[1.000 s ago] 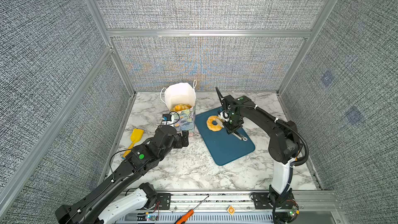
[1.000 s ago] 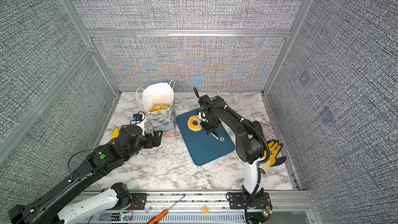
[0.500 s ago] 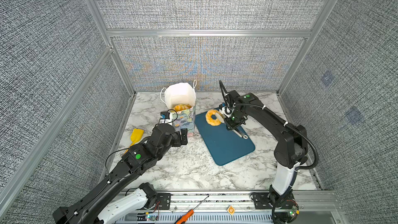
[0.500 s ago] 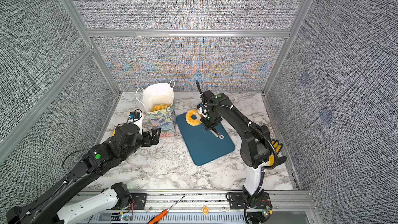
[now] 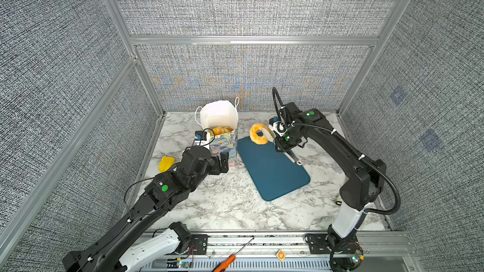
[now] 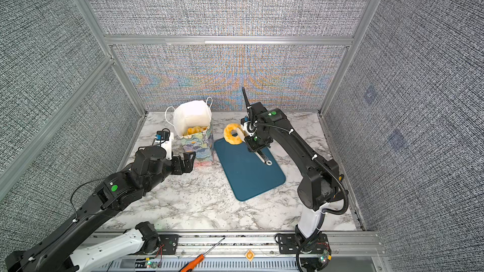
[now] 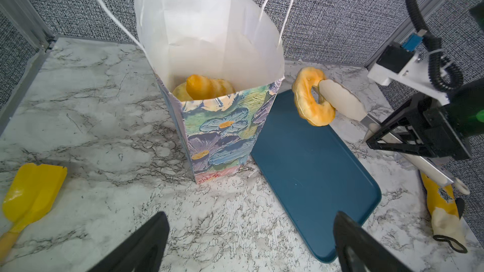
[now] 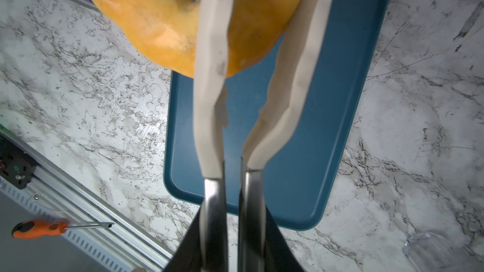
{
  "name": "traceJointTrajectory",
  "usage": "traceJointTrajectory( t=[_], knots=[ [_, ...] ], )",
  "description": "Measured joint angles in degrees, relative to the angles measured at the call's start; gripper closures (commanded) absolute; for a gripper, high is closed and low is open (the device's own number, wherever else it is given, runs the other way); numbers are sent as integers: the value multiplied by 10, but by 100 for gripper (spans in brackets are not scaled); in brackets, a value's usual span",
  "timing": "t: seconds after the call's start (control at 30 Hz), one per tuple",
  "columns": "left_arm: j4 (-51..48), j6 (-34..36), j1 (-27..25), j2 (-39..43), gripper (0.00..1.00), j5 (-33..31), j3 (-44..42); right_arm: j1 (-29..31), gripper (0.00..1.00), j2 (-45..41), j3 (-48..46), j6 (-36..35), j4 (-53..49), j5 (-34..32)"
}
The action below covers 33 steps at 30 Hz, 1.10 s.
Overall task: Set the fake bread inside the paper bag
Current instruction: 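Lift the ring donut in the tongs toward the paper bag with the right gripper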
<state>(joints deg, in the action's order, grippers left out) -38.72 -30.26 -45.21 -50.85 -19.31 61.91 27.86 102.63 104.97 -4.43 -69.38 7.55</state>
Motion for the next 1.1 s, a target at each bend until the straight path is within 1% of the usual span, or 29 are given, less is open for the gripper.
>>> traceJointTrajectory(
  t=[0.53,0.83,1.1],
  knots=[
    [-28,33,4,-12,1,-2,60,14,71,-35,85,30,-11,40],
    [-47,45,17,-15,1,-9,93,39,70,-49,125,48,-5,59],
    [-52,59,38,-18,1,-13,112,83,71,-33,172,68,12,62]
  ],
)
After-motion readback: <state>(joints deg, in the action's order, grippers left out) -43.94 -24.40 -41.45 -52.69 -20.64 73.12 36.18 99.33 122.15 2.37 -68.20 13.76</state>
